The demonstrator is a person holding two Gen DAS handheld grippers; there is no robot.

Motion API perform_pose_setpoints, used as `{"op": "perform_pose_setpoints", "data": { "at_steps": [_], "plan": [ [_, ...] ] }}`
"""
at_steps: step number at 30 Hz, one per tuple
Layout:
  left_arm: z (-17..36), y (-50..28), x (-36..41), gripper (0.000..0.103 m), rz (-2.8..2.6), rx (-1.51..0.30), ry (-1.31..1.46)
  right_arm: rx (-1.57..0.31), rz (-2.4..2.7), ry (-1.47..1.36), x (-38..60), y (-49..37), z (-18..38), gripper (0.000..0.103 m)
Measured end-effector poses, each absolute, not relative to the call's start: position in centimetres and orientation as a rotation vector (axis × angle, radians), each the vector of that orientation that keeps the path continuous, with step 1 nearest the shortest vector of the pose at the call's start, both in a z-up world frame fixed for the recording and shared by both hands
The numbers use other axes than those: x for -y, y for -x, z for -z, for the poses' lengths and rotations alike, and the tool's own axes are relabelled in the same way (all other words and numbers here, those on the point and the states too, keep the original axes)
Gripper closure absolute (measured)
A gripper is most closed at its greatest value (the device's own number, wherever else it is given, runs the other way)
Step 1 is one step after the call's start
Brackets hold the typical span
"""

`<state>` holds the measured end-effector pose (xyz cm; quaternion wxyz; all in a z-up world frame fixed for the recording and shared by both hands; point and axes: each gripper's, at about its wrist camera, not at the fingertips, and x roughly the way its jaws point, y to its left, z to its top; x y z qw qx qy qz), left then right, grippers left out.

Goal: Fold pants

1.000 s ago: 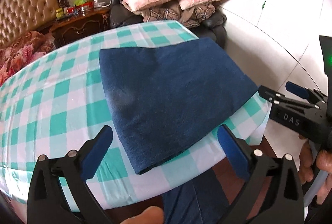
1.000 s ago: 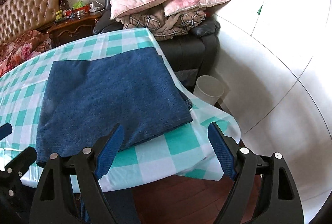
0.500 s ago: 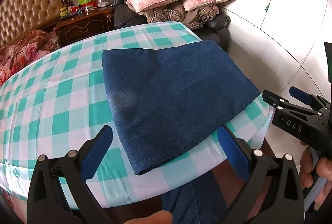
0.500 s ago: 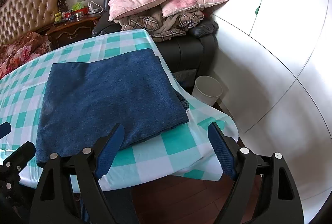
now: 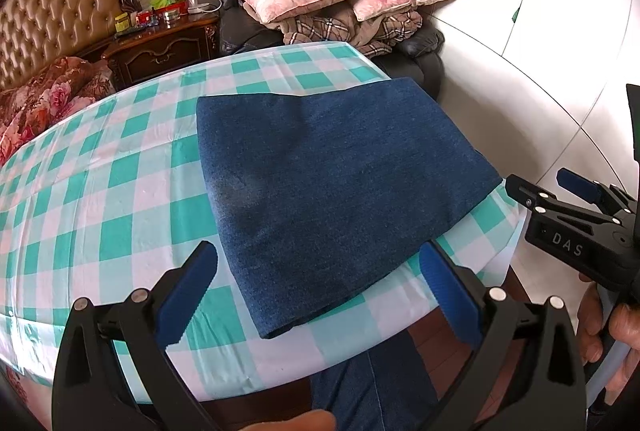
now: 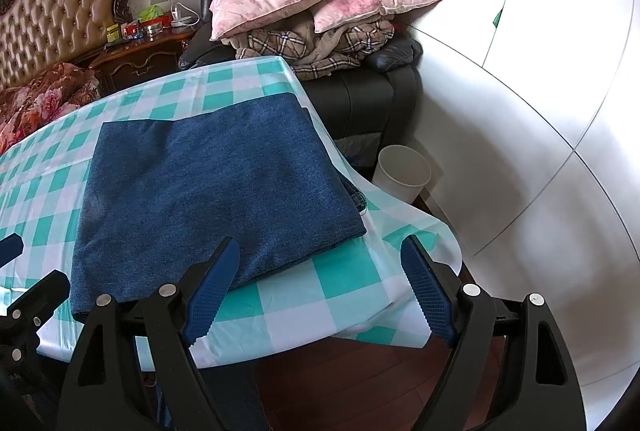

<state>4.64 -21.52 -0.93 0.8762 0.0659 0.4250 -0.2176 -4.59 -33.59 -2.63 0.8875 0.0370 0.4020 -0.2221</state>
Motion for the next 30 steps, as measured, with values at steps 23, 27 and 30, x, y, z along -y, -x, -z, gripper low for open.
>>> {"op": "perform_pose_setpoints", "data": {
  "at_steps": [23, 27, 30],
  "plan": [
    [0.9, -6.3, 22.7, 0.002, 0.553, -0.896, -0.078, -0.845, 0.457, -0.106, 33.8, 4.4, 3.2, 0.023],
    [0.5, -6.6, 20.3, 0.002, 0.593, -0.844, -0.045, -0.842, 0.453, -0.173, 34.4, 4.4, 3.9, 0.019],
    [0.4, -6.4, 12.9, 0.002, 0.478, -0.790, 0.002, -0.811, 0.459, -0.247, 35.5, 4.4, 4.4, 0.019]
  ]
}}
